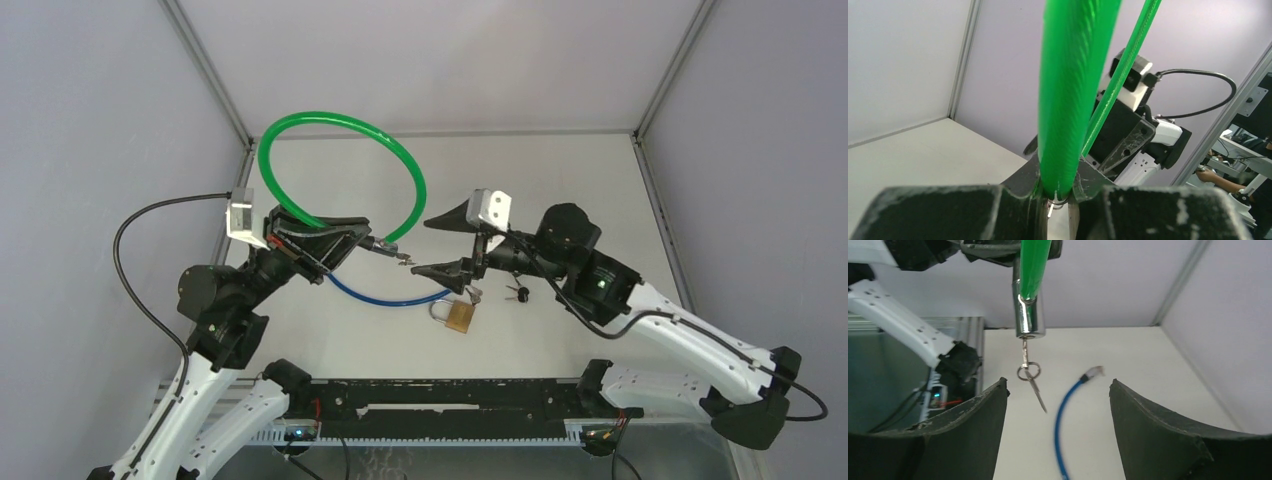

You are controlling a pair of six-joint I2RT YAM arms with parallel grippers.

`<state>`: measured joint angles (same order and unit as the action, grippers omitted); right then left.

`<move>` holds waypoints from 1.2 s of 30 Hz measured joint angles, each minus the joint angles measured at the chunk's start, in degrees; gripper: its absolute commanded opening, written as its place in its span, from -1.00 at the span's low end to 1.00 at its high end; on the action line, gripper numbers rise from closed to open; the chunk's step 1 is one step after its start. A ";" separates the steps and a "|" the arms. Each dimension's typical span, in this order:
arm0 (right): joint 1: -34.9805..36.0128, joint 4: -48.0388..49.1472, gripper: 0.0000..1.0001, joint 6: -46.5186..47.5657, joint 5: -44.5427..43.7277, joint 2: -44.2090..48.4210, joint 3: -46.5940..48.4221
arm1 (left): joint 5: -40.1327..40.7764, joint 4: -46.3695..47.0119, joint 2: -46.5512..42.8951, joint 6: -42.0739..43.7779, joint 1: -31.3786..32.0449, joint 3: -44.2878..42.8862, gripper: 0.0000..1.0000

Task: Lock with the key
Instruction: Lock the lock.

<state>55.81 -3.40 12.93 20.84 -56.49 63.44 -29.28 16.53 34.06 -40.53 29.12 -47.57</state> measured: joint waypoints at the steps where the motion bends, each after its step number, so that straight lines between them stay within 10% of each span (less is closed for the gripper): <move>1: -0.46 0.24 0.55 -1.60 1.88 -0.90 0.00 | -0.02 -0.02 0.02 0.00 0.00 0.00 -1.00; 7: -1.57 4.46 0.50 -10.88 10.91 -5.09 0.00 | -0.35 -0.02 0.00 0.04 0.00 0.00 -1.00; 19: -1.64 10.14 -0.25 -16.02 13.90 -7.61 0.02 | -0.90 -0.02 0.00 0.07 0.00 0.00 -1.00; 25: -0.39 9.81 -1.00 -14.53 12.11 -7.76 0.04 | -0.92 -0.04 0.00 0.13 0.00 0.00 -1.00; 36: 0.15 5.25 -1.00 -8.92 7.26 -7.10 0.79 | -2.78 -1.29 0.44 2.97 -1.70 -0.22 -1.00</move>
<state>55.96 1.85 4.01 28.10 -63.59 64.23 -32.05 15.25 34.50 -37.56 27.42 -47.79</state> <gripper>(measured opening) 0.007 0.178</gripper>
